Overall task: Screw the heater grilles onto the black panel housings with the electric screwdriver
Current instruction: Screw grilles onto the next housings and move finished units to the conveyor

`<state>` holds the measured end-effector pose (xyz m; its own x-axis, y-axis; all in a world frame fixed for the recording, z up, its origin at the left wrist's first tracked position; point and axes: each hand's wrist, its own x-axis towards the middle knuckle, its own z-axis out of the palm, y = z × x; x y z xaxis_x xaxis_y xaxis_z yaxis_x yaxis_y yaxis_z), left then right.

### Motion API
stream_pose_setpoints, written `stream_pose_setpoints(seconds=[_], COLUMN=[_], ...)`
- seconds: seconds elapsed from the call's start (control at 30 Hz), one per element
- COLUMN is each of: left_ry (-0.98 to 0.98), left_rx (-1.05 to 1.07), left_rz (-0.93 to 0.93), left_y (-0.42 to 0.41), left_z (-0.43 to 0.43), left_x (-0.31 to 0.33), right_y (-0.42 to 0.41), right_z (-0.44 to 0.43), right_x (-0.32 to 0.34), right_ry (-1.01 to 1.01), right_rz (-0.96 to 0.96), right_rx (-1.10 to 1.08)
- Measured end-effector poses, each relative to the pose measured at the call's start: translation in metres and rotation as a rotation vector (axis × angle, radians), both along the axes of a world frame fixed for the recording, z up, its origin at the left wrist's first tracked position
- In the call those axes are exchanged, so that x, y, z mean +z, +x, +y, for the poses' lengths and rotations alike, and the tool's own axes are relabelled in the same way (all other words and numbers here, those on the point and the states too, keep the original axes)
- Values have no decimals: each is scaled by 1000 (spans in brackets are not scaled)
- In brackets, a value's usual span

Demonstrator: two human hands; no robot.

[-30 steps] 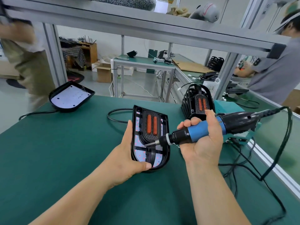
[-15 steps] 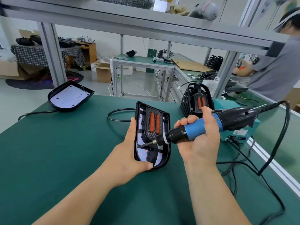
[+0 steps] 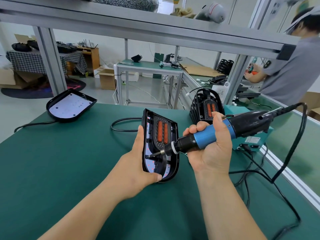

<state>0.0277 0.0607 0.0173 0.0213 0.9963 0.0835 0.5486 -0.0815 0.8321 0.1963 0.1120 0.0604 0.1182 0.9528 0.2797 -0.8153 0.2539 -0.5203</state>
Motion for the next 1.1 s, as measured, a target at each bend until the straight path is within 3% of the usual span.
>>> stream_pose_setpoints(seconds=[0.87,1.1], left_ry=[-52,-112], left_rx=[-8,-26], left_rz=[53,-133], left_y=[3,2], left_z=[7,10], left_x=[7,8], right_y=[-2,-6], right_z=[2,6], right_x=[-4,-9], right_ry=[3,-55], right_rz=[18,32], right_rx=[-36,-40])
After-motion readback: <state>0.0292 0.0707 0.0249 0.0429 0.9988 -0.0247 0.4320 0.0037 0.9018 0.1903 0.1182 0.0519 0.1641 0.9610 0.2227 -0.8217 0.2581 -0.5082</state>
